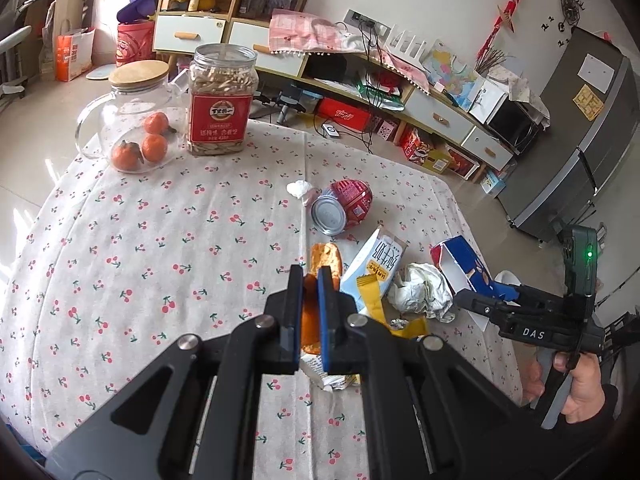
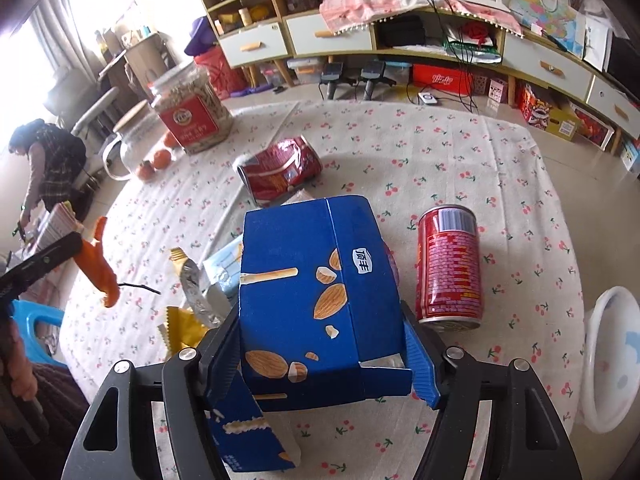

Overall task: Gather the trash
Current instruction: 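Carry the blue snack box over the white bin with the right tool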

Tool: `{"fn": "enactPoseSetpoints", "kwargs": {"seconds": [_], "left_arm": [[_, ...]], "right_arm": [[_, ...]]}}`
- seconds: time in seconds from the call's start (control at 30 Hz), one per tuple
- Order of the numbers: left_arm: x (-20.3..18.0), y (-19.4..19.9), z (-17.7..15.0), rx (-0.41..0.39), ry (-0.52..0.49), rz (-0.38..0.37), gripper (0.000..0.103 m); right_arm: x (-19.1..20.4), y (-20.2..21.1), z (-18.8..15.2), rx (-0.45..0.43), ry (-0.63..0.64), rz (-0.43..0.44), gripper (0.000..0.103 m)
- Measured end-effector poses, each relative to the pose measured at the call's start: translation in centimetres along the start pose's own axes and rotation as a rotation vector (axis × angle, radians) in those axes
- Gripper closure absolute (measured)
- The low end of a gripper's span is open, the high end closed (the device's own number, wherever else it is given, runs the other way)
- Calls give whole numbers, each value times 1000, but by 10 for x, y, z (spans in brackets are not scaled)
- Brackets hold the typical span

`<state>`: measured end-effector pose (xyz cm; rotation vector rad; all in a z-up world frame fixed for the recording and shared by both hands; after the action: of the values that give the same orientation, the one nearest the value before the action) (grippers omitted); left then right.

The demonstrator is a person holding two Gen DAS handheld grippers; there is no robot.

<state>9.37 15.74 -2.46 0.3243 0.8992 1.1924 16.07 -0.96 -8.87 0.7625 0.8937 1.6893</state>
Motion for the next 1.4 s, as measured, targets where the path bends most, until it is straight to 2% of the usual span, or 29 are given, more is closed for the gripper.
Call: {"fn": "enactPoseSetpoints", "kwargs": {"seconds": [0.33, 0.67, 1.07, 1.4], "left_arm": [[-25, -1, 6, -13, -24, -44, 95], [-65, -13, 7, 2, -71, -111, 96], [-118, -45, -3, 91, -125, -187, 96], [-188, -91, -12, 175, -167, -272, 96]], "right_arm": [[-36, 35, -5, -72, -80, -9, 31], [-103, 61, -26, -90, -206, -72, 31], [-181, 91, -67, -93, -354, -142, 31], [-255, 107, -104, -81, -487, -202, 31]]}}
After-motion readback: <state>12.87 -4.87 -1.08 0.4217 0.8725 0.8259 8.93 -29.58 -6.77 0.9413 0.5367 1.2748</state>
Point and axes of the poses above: each gripper's, at about its wrist camera, not at the fingertips, and y roughly against the way its jaws point, x to its left, z to its top, the point moved 4 cm from there along -y, roughly the way its jaws point, and after that the axes turned 8 degrees about -z, right-handed, at the moved point
